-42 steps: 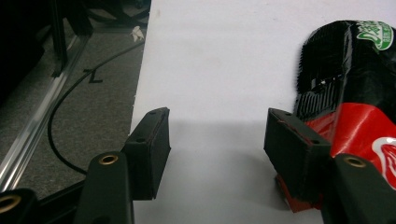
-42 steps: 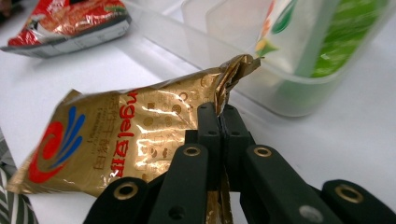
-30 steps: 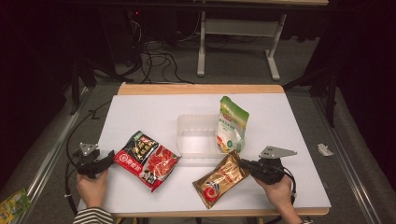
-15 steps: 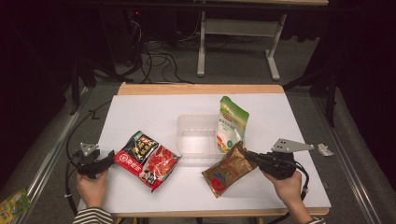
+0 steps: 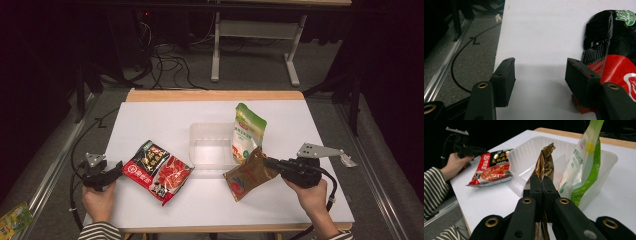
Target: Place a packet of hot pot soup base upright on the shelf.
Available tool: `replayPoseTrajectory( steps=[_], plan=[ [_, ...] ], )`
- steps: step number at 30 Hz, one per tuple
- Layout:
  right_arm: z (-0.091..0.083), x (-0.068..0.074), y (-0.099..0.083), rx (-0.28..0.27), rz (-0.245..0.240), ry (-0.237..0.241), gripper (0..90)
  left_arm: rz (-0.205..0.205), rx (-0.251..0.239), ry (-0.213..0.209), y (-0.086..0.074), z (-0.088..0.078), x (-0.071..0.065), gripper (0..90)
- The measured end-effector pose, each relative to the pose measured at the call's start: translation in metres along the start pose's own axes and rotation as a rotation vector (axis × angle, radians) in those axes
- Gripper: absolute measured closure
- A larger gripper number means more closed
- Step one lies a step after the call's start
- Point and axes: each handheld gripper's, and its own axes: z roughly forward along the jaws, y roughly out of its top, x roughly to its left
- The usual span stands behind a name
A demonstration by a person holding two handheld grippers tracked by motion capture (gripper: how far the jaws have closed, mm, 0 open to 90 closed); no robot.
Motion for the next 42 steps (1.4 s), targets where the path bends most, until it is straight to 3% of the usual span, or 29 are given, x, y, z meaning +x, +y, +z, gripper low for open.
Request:
replayPoseTrajectory(
  steps=[20,30,42],
  plan=[
    [-0.005,0.004,0.024,-0.050,-0.008,0.059,90.0,0.000,-0.001,0.000,0.000,0.000,0.000,41.2],
    [-0.004,0.003,0.042,-0.082,0.016,0.080,90.0,-0.005,0.000,-0.002,0.000,0.000,0.001,41.1],
    [0.002,-0.005,0.059,-0.106,0.032,0.057,90.0,-0.006,0.001,-0.002,0.000,0.000,0.001,41.0]
  ],
)
